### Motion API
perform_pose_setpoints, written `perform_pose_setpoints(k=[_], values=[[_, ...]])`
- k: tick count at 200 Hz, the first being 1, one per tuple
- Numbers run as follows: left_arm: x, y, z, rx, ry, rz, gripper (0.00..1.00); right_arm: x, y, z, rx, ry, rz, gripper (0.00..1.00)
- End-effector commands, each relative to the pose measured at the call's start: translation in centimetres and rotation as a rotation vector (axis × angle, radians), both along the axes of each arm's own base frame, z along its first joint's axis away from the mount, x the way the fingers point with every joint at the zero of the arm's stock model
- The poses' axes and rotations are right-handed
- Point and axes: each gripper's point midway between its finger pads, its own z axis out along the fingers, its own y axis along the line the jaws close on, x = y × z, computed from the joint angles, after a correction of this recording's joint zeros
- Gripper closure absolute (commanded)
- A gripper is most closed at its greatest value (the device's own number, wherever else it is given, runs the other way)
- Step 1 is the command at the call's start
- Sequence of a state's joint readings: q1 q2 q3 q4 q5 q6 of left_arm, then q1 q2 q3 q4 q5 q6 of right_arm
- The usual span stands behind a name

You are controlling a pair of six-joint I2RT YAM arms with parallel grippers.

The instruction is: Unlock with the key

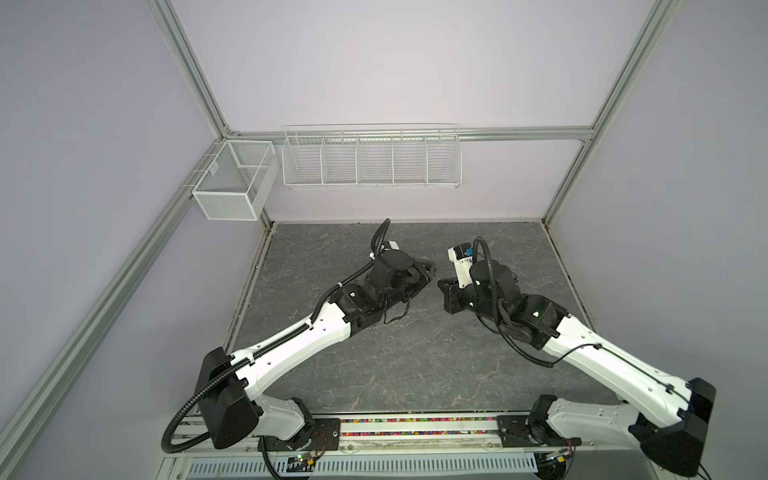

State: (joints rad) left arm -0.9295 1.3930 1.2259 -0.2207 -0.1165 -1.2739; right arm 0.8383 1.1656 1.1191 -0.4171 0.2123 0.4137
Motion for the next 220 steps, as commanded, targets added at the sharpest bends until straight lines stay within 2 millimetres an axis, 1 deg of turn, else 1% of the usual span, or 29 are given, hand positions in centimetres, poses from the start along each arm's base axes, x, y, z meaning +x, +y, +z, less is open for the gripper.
perform_pose_setpoints(k=[1, 30, 53, 75, 88, 122, 162, 188, 220], values=[[0.5, 0.1, 0.8, 0.016, -0.028, 0.02, 0.92, -0.3, 0.2, 1.7, 0.034, -0.018, 0.021, 0.93], [0.7, 0.2, 0.6, 0.025, -0.028, 0.027, 0.92, -0.5, -0.2, 1.4, 0.017, -0.006, 0.014, 0.93], [0.7, 0.2, 0.8, 0.024, -0.034, 0.03, 0.92, -0.5, 0.0, 1.5, 0.024, 0.002, 0.022, 0.93], [0.7, -0.2, 1.0, 0.01, -0.034, 0.017, 0.92, 0.0, -0.1, 1.7, 0.038, 0.007, 0.005, 0.93], [0.6, -0.2, 1.2, 0.005, -0.033, 0.012, 0.92, 0.2, -0.2, 1.4, 0.047, 0.024, 0.002, 0.93], [0.6, -0.1, 1.2, 0.008, -0.036, 0.016, 0.92, 0.2, 0.3, 1.0, 0.066, 0.051, 0.019, 0.93], [0.7, -0.5, 1.0, 0.001, -0.032, 0.009, 0.92, 0.0, 0.7, 0.8, 0.074, 0.065, 0.038, 0.93], [0.7, -0.7, 1.3, -0.01, -0.035, 0.0, 0.92, 0.3, 0.6, 0.4, 0.059, 0.071, 0.022, 0.93], [0.6, -0.8, 1.5, -0.015, -0.035, -0.005, 0.93, 0.8, -0.1, 0.4, 0.041, 0.062, -0.013, 0.93]])
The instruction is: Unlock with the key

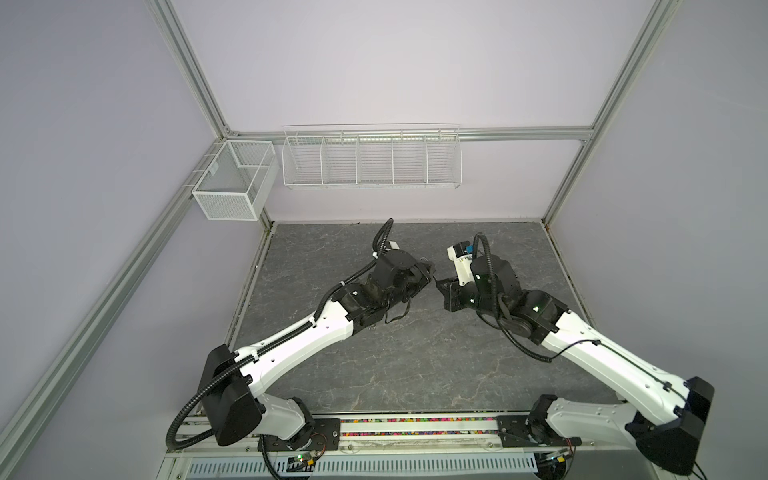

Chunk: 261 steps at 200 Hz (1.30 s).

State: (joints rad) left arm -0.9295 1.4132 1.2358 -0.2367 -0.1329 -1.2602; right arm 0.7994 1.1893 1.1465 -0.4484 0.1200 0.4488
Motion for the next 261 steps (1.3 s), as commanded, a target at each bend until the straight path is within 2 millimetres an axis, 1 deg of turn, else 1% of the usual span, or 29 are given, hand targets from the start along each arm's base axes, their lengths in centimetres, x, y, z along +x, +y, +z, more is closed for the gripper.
perform_pose_setpoints(k=[1, 23, 60, 93, 130, 159, 172, 194, 208, 228, 243, 261], values=[[0.2, -0.7, 2.2, -0.049, -0.037, -0.015, 0.93, 0.7, -0.3, 0.8, 0.004, -0.011, -0.034, 0.93], [0.1, -0.8, 2.2, -0.053, -0.035, -0.02, 0.93, 0.7, 0.0, 1.0, 0.012, -0.006, -0.026, 0.94], [0.1, -0.8, 1.8, -0.047, -0.029, -0.024, 0.93, 1.0, -0.7, 1.8, 0.032, -0.012, -0.052, 0.93], [0.0, -0.9, 2.2, -0.055, -0.04, -0.029, 0.93, 1.1, -0.3, 1.5, 0.043, 0.011, -0.044, 0.93], [0.0, -1.0, 1.9, -0.048, -0.033, -0.033, 0.94, 1.0, 0.3, 1.8, 0.059, 0.011, -0.025, 0.93], [0.1, -1.2, 2.1, -0.055, -0.034, -0.032, 0.94, 1.0, 0.6, 1.1, 0.037, 0.024, -0.025, 0.93], [0.1, -1.3, 2.2, -0.06, -0.037, -0.037, 0.94, 1.1, 0.5, 0.9, 0.034, 0.027, -0.033, 0.93], [0.0, -1.1, 1.9, -0.049, -0.032, -0.031, 0.94, 1.0, 0.1, 2.1, 0.057, -0.008, -0.042, 0.93], [-0.1, -1.1, 1.8, -0.054, -0.029, -0.034, 0.94, 1.0, -0.3, 2.5, 0.054, -0.02, -0.053, 0.93], [-0.2, -1.1, 2.0, -0.057, -0.025, -0.042, 0.95, 0.8, -0.7, 2.5, 0.045, -0.016, -0.062, 0.93], [-0.2, -1.0, 1.5, -0.076, 0.01, -0.048, 0.95, 0.8, -0.8, 2.5, 0.046, -0.004, -0.067, 0.93], [-0.3, -0.7, 1.5, -0.115, 0.021, -0.043, 0.95, 0.6, -0.9, 2.2, 0.038, 0.024, -0.079, 0.93]])
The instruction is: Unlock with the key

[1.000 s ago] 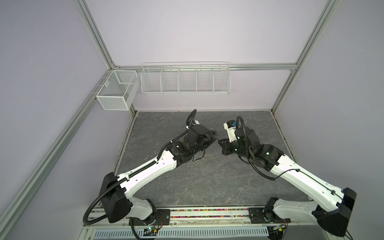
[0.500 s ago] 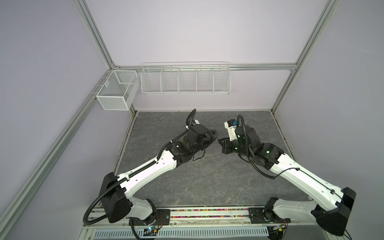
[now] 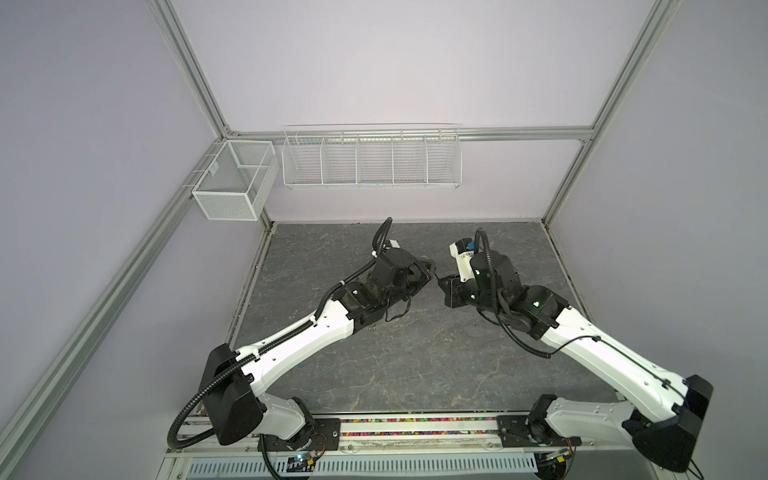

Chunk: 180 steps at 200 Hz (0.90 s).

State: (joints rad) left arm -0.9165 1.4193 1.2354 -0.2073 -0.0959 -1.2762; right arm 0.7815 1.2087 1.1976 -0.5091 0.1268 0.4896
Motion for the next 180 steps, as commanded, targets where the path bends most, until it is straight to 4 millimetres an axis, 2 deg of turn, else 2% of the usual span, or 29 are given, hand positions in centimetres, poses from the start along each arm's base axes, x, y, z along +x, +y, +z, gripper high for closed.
perform_pose_setpoints(k=[1, 34, 67, 87, 135, 180], values=[[-0.5, -0.2, 1.1, -0.076, 0.014, -0.027, 0.95, 0.2, -0.3, 1.9, 0.035, -0.016, -0.035, 0.93], [-0.4, 1.3, 0.6, -0.112, 0.068, -0.003, 0.95, -0.4, 0.0, 0.8, 0.026, 0.067, -0.046, 0.93], [0.0, 3.7, -2.1, -0.147, 0.168, 0.049, 0.95, -1.0, 0.0, 0.3, -0.003, 0.135, -0.052, 0.93], [0.0, 4.7, -3.0, -0.144, 0.202, 0.071, 0.95, -1.5, 1.1, -0.6, -0.008, 0.192, -0.018, 0.93], [-0.2, 5.0, -4.3, -0.172, 0.259, 0.078, 0.96, -2.2, 4.2, -2.5, -0.043, 0.251, 0.061, 0.93], [-0.2, 5.1, -4.2, -0.174, 0.26, 0.081, 0.96, -1.7, 4.9, -3.3, -0.089, 0.254, 0.067, 0.93]])
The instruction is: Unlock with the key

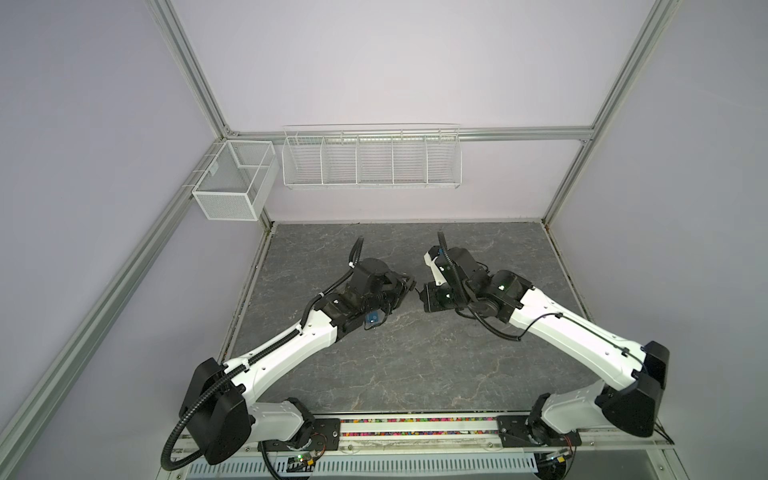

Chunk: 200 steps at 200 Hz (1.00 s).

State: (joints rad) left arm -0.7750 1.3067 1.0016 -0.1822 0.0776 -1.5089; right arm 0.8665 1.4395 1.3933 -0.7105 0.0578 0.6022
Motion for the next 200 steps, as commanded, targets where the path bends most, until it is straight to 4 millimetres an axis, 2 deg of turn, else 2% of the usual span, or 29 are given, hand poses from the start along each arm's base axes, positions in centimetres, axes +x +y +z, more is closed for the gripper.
perform_pose_setpoints(k=[1, 45, 91, 109, 177, 200], values=[[0.0, 0.0, 1.6, -0.054, -0.017, 0.006, 0.96, 0.0, 0.1, 0.4, -0.01, 0.001, 0.004, 0.93], [0.0, -0.2, 1.6, -0.057, -0.017, 0.002, 0.96, 0.8, -0.5, 0.1, -0.06, -0.023, -0.026, 0.93], [0.2, -0.4, 1.5, -0.057, -0.013, 0.0, 0.96, 1.3, -0.3, 0.6, -0.057, -0.048, -0.031, 0.93], [0.1, -0.5, 1.7, -0.063, -0.013, -0.003, 0.96, 1.5, -0.2, 0.2, -0.07, -0.041, -0.033, 0.93], [0.2, -0.5, 1.3, -0.061, -0.002, 0.0, 0.96, 1.4, 0.5, 0.4, -0.045, -0.035, -0.014, 0.93], [0.3, -0.7, 1.3, -0.071, -0.002, -0.001, 0.96, 1.4, 0.2, 0.0, -0.062, -0.036, -0.023, 0.93]])
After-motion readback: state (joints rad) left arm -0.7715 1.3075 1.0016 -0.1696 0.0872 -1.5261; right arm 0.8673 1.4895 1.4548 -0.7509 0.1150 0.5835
